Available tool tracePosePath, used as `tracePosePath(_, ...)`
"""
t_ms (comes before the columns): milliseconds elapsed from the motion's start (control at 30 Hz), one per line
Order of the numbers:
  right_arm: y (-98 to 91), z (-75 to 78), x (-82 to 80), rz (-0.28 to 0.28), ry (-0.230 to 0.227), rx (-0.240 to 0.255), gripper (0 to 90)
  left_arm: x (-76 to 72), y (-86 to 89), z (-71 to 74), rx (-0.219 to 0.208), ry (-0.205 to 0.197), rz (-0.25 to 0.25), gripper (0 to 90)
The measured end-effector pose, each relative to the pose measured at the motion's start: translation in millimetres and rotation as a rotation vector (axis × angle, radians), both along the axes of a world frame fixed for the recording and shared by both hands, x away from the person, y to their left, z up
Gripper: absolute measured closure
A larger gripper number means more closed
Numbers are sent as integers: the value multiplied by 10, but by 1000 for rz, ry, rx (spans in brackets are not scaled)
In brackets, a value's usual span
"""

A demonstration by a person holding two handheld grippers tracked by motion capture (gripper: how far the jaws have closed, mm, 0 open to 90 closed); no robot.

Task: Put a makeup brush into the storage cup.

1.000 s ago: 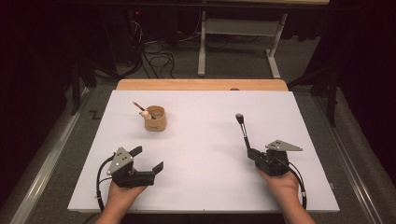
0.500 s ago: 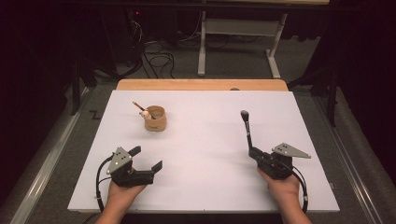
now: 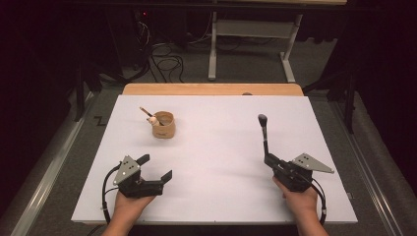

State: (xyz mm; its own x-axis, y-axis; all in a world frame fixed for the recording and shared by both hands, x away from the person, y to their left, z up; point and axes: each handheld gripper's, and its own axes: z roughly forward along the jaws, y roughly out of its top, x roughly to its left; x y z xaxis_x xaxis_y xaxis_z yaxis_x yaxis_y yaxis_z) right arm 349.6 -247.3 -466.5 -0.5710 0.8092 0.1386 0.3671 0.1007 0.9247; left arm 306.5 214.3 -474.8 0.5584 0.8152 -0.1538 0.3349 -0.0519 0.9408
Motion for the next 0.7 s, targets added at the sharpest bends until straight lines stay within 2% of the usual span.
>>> tracePosePath(267,-6,5,-23,6,-56,12,807,-7,8,8,-8,-9,-6,13)
tracePosePath(700,10,23,-48,33,-74,22,807,-10,-19,3,-11,-12,-14,13)
